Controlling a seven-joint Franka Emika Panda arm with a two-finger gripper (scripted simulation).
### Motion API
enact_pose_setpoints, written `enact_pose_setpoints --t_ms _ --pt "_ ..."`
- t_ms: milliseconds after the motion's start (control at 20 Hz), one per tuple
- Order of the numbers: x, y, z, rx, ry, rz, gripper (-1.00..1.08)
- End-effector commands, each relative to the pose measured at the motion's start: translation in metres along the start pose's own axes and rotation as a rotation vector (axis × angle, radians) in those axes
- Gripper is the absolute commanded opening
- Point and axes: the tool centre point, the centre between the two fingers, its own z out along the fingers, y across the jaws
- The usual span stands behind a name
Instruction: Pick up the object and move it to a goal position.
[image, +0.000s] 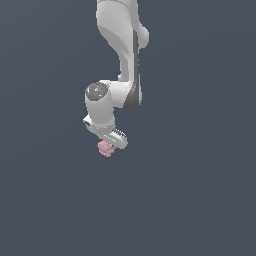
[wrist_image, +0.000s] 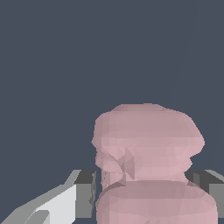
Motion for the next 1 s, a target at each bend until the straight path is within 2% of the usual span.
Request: enact_pose_setpoints --t_ms 0,450,700,950 --pt "0.0 0.0 0.001 -0.001 -0.001 0.0 -1.0" --pt "0.008 -0.004 -0.008 0.003 0.027 0.024 -1.0" --pt "0.023 -0.01 -0.024 0.009 0.079 0.07 -1.0" --pt "0.044 -0.017 -0.049 0.017 0.154 0.137 -1.0"
